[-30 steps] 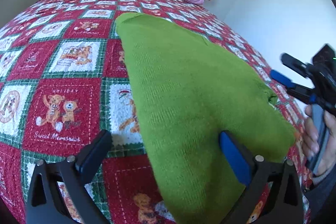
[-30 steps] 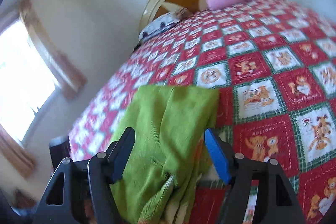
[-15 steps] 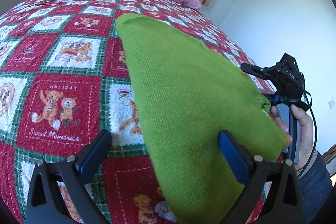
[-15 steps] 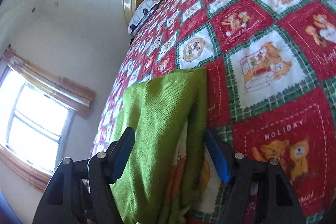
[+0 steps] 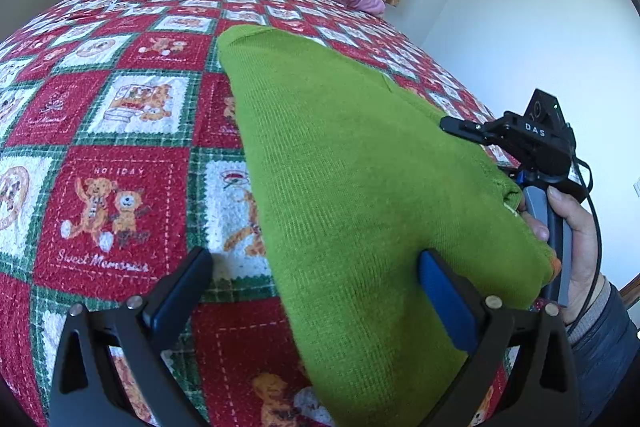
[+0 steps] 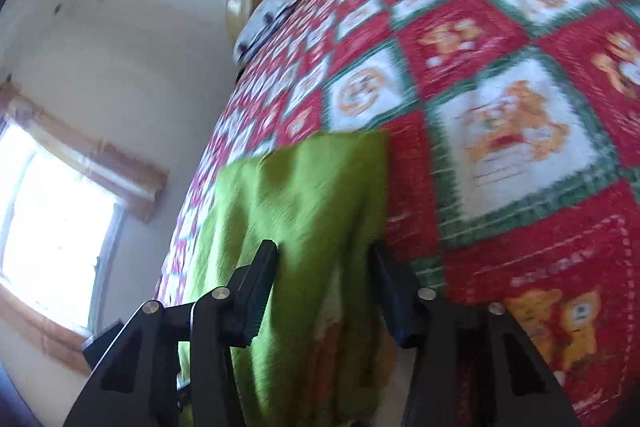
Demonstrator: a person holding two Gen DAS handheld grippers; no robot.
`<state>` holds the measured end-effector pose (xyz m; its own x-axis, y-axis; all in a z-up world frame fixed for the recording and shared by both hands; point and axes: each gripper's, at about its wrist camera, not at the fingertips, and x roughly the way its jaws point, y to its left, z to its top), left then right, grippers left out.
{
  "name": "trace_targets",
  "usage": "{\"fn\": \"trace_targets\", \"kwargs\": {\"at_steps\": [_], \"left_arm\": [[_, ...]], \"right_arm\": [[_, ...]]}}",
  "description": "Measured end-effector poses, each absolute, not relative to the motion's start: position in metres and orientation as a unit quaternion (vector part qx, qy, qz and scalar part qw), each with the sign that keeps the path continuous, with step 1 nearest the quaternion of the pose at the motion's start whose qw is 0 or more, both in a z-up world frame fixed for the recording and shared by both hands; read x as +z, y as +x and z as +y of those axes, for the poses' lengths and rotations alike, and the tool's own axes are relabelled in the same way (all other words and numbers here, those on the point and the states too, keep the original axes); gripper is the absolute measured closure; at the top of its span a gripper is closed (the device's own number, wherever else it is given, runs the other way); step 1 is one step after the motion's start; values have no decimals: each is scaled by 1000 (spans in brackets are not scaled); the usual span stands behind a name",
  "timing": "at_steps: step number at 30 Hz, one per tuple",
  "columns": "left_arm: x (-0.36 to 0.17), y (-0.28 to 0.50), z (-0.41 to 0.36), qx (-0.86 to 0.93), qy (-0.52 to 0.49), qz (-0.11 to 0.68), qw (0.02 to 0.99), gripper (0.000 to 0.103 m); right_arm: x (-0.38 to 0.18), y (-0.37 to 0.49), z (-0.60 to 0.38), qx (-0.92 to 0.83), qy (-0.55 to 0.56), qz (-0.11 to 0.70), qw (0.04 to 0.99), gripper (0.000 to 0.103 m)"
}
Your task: Fold small clothes
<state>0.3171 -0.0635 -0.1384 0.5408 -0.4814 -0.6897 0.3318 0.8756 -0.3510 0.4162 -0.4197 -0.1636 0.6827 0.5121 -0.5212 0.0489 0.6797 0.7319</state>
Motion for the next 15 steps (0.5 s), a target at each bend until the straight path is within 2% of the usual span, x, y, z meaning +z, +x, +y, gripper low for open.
{"fn": "trace_targets", "kwargs": {"at_steps": [6, 9, 12, 15], "left_arm": [[-139, 316, -71, -217, -65, 422, 878, 0], [-139, 316, -81, -200, -34, 425, 882, 0], [-140, 317, -84, -193, -22, 426, 884, 0], [-140, 318, -86, -188, -13, 425, 885, 0]], "right_arm": [[-160, 419, -411, 127, 350, 384, 845, 49], [-157, 422, -397, 159, 320, 387, 850, 50], [-167, 428, -408, 142, 356, 391, 837, 65], [-169, 432, -408, 146, 355, 390, 837, 70]]}}
